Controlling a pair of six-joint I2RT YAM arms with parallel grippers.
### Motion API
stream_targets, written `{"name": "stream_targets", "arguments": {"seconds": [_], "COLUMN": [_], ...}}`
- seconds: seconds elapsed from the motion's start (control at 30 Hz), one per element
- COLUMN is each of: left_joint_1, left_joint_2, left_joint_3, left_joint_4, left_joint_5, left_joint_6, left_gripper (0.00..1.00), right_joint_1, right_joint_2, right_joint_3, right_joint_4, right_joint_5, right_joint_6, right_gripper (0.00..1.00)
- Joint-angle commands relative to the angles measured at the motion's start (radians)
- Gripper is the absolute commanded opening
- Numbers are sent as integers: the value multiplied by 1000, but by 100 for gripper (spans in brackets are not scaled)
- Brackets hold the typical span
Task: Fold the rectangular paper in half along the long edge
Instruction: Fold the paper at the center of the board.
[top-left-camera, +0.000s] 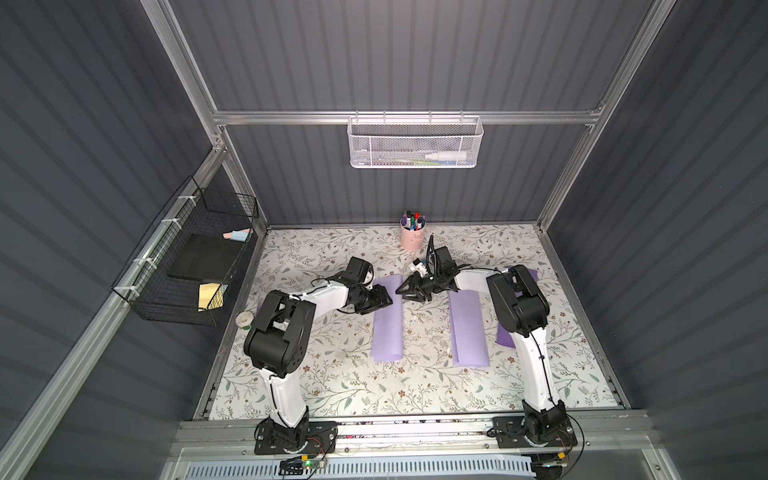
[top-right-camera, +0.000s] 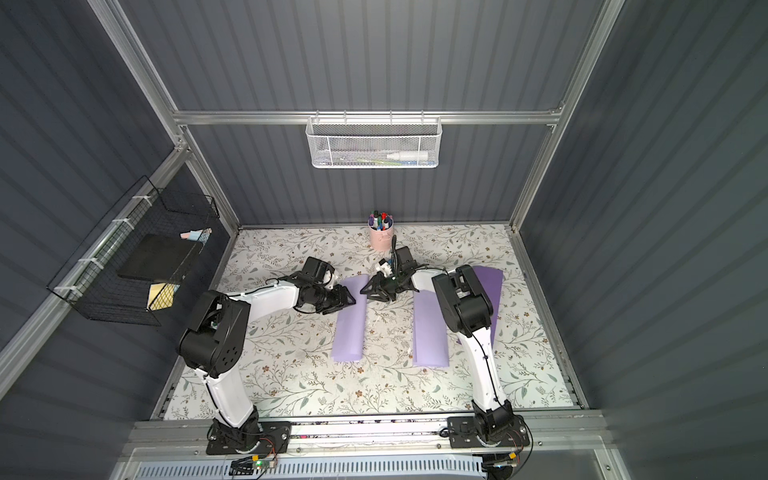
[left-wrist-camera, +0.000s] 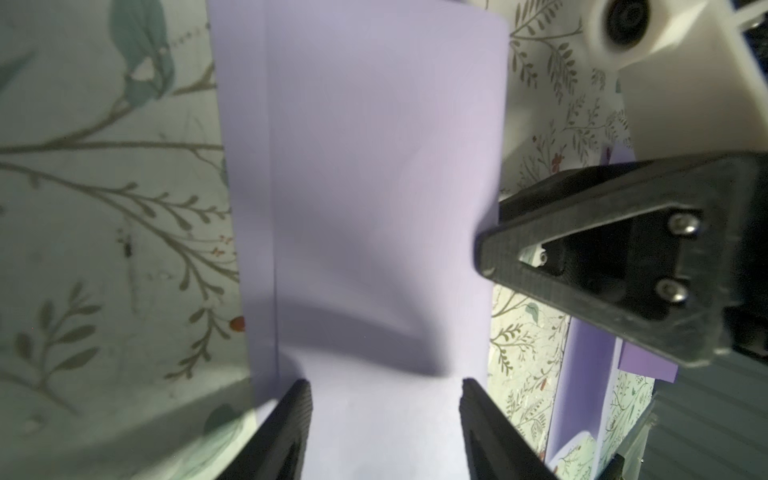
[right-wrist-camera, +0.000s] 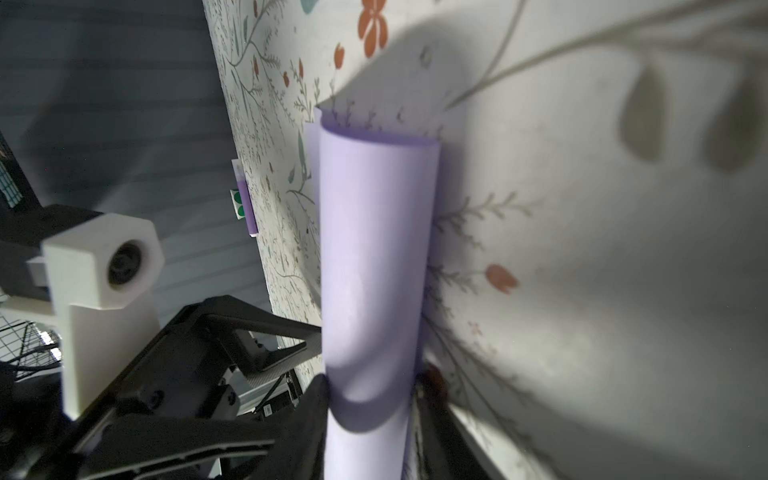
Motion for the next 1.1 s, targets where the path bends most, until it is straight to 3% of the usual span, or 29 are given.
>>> {"name": "stream_targets", "arguments": {"seconds": [0.0,0.33,1.07], "left_joint_1": [12,19,18], "left_joint_2": [-57,-52,-37], "left_joint_3": [17,7,9], "left_joint_4": [-36,-36,-39], "left_joint_5": [-16,-12,-11], "left_joint_6": [11,11,11], "left_gripper": [62,59,63], "right_joint_1": [14,25,44], "right_joint_2": [29,28,-78], "right_joint_3": [39,66,-106], "right_joint_4": [-114,-203,-5], "right_joint_5": [31,106,238], "right_joint_6": [-78,-126,56], "right_gripper": [36,35,35]}}
